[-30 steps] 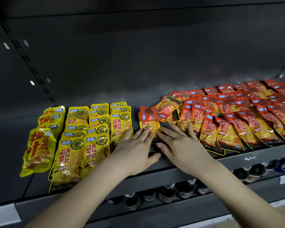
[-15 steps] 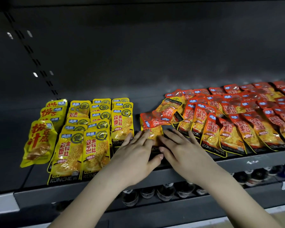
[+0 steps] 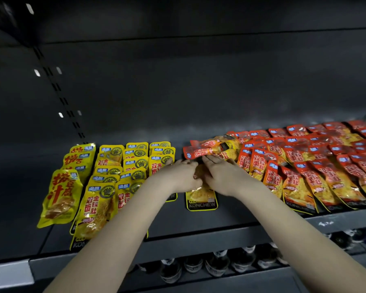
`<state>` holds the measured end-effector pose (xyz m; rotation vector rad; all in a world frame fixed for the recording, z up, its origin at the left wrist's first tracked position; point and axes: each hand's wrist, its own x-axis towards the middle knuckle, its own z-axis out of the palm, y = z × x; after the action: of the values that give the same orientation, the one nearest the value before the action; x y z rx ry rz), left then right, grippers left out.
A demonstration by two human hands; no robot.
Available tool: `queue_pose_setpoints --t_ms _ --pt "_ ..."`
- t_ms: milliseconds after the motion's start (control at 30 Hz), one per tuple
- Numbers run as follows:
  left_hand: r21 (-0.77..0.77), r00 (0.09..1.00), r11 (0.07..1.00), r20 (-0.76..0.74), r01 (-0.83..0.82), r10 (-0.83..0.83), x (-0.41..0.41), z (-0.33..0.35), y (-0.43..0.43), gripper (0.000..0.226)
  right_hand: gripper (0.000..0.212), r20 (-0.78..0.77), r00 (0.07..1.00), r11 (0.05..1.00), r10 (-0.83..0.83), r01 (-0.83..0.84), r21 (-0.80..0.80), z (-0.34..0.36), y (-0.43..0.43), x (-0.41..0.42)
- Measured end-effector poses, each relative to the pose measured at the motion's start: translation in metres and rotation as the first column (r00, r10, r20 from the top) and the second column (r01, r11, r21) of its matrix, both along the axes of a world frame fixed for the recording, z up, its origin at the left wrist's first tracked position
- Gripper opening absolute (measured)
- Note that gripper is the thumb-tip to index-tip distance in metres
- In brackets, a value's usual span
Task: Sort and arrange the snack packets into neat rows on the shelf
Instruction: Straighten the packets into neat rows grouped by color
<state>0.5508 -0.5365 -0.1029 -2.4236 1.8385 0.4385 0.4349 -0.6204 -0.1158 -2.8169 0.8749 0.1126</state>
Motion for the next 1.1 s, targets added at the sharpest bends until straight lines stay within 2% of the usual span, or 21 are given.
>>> queue_pose_setpoints --t_ms 133,300,400,600,833,1100 --pt "0.097 0.998 0.995 -0.049 0.034 -0.029 0.003 0.013 0.001 0.092 0.062 0.007 0.999 0.999 -0.036 0.036 0.010 -0.002 -0.009 0.006" --pt "0.017 0.996 0.999 -0.086 0.035 -0.034 0.004 0.013 0.005 0.103 0.056 0.055 0.998 0.999 -0.010 0.007 0.050 0.005 -0.004 0.000" --pt "-0.048 0.996 0.999 -0.087 0.026 -0.030 0.005 0.011 0.005 0.104 0.052 0.077 0.997 0.995 0.018 -0.025 0.097 0.010 0.006 -0.005" --pt "-0.158 0.996 0.986 -0.065 0.050 -0.061 0.003 0.011 0.007 0.110 0.060 0.197 0.980 0.992 0.040 -0.062 0.107 0.019 0.012 -0.012" --pt "-0.232 0.999 0.972 0.022 0.036 -0.032 0.002 0.019 0.028 0.105 0.092 0.108 0.984 0.986 0.145 -0.153 0.072 0.028 0.021 -0.008" --pt "-0.244 0.998 0.968 -0.009 -0.061 0.060 0.015 0.012 0.057 0.104 0.093 0.139 0.960 0.964 0.244 -0.256 0.077 0.017 0.037 0.015"
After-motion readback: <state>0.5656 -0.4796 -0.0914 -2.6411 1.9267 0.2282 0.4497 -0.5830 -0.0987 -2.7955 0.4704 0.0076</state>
